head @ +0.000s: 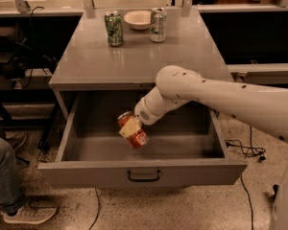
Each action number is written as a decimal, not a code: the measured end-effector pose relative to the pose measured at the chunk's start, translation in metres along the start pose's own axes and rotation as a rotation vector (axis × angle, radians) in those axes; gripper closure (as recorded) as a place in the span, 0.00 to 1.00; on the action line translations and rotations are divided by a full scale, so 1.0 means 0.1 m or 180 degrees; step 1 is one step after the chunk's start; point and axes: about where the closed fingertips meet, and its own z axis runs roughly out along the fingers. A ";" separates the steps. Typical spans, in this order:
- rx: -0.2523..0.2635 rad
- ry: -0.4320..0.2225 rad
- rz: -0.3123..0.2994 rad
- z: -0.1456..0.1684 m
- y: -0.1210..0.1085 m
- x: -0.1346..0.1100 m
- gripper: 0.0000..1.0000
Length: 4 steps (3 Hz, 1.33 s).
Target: Place coke can into top drawer
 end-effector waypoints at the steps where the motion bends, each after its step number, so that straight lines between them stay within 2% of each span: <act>1: -0.0009 0.0004 -0.0003 0.04 0.01 -0.01 0.05; 2: -0.0009 0.0006 0.0002 0.04 0.01 0.00 0.00; 3: 0.0065 -0.0042 0.0102 -0.13 -0.02 0.11 0.00; 4: 0.0192 -0.0217 0.0295 -0.49 -0.10 0.25 0.00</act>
Offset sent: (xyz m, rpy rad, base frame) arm 0.0001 -0.0032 -0.0024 -0.0005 0.0030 -0.0076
